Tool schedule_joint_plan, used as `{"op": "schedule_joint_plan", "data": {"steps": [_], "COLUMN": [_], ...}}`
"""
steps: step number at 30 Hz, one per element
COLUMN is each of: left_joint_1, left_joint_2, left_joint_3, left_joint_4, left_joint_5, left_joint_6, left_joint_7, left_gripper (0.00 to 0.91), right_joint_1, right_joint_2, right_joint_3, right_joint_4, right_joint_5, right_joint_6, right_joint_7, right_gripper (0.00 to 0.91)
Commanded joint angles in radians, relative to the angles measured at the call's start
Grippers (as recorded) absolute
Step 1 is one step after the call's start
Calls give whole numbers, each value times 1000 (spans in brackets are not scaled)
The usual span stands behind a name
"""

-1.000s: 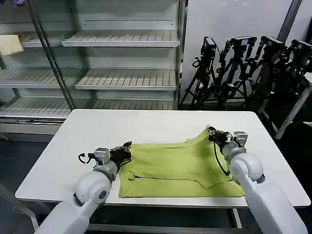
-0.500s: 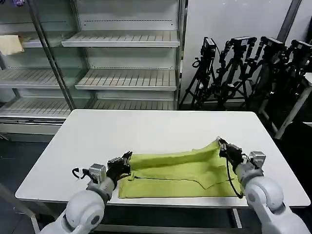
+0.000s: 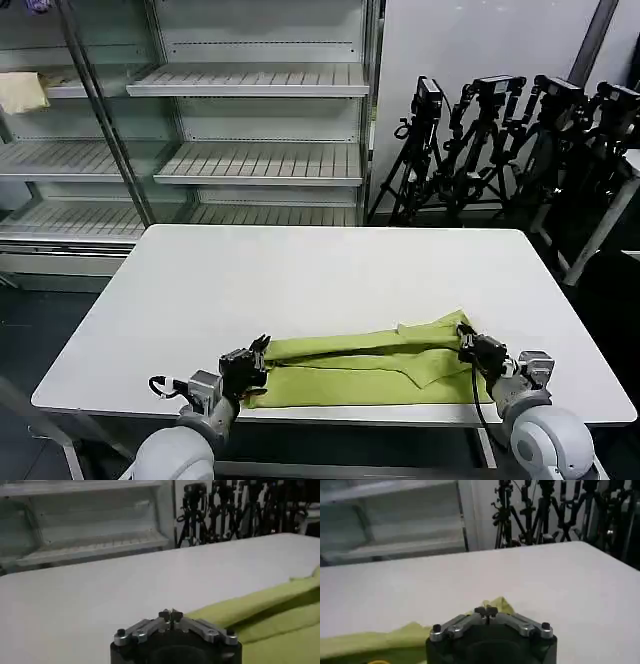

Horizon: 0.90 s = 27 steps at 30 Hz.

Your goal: Fold and organize the clothes.

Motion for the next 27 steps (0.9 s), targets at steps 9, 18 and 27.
{"op": "schedule_joint_plan", "data": {"steps": [9, 18, 27], "left_joint_1": [62, 99, 68], "left_joint_2": [-29, -127, -212], "left_joint_3": [-6, -26, -6], "left_joint_4": [-40, -70, 1], "left_joint_5": [69, -128, -175], "left_joint_6": [-8, 12, 13], "left_joint_7": [-8, -126, -196], "left_gripper": [907, 907, 907], "right_joint_1": [-119, -223, -249], "right_joint_2": [35, 66, 96], "right_joint_3": [47, 109, 117], "right_joint_4": [101, 162, 176], "right_joint_5": [-105, -107, -109], "right_joint_6": [14, 22, 23], "right_joint_7": [-11, -17, -16], "right_gripper": [907, 907, 907]}}
